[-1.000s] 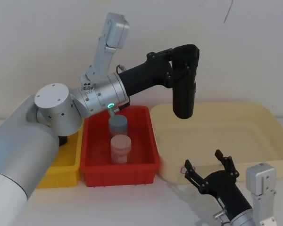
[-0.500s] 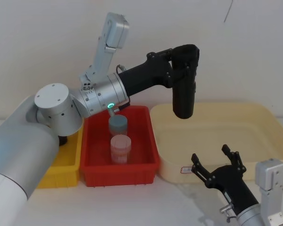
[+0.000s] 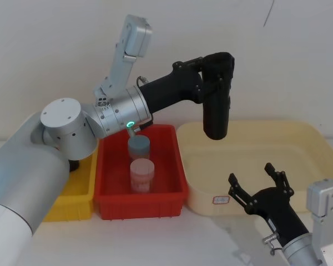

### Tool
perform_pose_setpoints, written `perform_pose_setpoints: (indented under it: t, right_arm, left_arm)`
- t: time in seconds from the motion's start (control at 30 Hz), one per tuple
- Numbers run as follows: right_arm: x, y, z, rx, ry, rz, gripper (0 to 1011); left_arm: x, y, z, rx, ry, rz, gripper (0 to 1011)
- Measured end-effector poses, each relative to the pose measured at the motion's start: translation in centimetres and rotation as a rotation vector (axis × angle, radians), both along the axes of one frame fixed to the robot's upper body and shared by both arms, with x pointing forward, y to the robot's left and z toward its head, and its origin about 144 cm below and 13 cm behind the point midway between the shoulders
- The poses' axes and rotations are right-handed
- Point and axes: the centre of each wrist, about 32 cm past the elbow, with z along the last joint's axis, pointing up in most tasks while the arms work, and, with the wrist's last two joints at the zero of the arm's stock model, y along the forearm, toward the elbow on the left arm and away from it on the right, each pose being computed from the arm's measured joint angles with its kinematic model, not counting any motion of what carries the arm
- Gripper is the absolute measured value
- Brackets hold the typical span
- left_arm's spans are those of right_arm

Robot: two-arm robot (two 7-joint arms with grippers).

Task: Pick up the garbage bag with the one hand and transfer it to the other hand.

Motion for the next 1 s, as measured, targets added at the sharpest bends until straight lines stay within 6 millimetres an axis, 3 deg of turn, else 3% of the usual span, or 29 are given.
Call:
perform_pose_setpoints:
  t: [1.0]
  right_arm:
    - [1.0,0.6,2.1,-0.013,-0.040,0.037,1000]
  left_arm:
    - [0.0,0.0,0.0,0.000,0.000,0.000,436]
